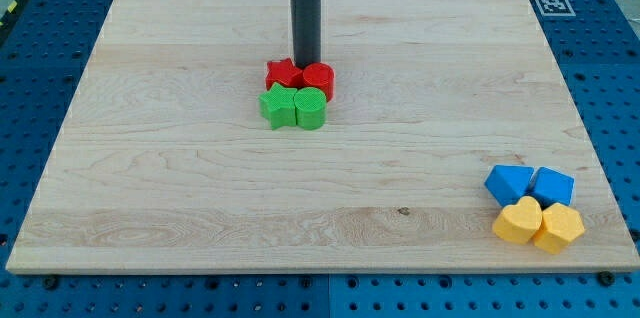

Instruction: Slide your arm parallel right to the red blocks

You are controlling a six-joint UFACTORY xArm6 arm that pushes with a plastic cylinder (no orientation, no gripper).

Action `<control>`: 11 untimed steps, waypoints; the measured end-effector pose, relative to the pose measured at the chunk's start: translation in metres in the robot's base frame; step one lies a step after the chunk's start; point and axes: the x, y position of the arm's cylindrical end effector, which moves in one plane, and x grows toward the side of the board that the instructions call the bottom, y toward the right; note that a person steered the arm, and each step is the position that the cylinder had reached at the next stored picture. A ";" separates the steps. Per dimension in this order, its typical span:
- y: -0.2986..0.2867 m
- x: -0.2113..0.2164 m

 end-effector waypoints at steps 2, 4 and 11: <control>0.065 0.000; 0.103 0.000; 0.092 0.036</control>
